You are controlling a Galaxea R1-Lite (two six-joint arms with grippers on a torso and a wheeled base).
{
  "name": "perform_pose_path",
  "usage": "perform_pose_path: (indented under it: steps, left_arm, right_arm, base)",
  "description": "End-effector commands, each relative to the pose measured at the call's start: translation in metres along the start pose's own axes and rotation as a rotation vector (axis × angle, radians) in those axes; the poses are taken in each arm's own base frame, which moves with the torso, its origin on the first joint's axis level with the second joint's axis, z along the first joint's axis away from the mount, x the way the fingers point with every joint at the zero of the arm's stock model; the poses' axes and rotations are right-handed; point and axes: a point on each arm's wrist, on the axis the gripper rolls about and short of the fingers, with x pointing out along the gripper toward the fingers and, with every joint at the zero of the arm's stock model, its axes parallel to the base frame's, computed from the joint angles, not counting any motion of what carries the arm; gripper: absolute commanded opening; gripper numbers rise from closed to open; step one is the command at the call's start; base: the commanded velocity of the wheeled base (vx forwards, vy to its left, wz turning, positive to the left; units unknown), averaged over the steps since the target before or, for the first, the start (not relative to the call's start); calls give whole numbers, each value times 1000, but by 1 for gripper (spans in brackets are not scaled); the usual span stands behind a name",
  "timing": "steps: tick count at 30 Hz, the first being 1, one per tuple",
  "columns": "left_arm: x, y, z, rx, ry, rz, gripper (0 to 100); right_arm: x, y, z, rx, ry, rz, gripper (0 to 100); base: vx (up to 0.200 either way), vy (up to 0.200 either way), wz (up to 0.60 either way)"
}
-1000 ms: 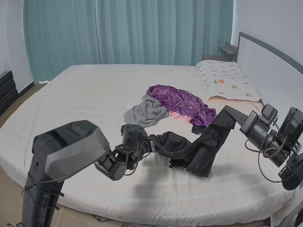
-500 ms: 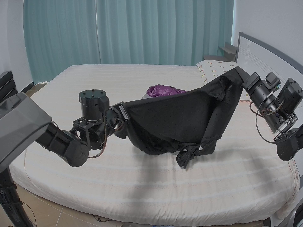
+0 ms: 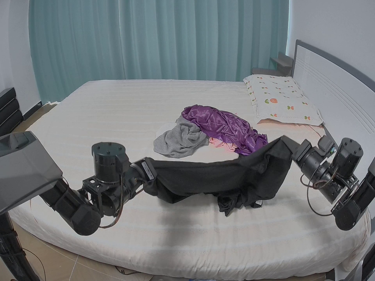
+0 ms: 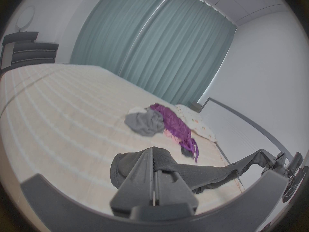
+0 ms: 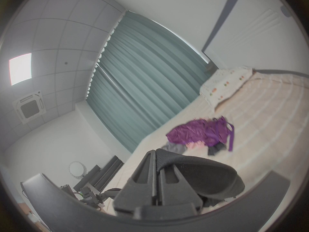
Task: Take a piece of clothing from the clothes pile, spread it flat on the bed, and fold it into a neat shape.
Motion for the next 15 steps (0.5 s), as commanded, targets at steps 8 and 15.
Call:
perform_pose_path:
  steps: [8, 15]
  left_arm:
    - [-36, 23, -30, -75, 84, 17, 0]
    - [-34, 28, -40, -71, 118, 39, 0]
  right_arm:
    - [-20, -11, -27, 22, 132, -63, 0]
    - [-17, -15, -38, 18, 159, -88, 0]
  base:
    - [0, 0, 0]
    - [0, 0, 0]
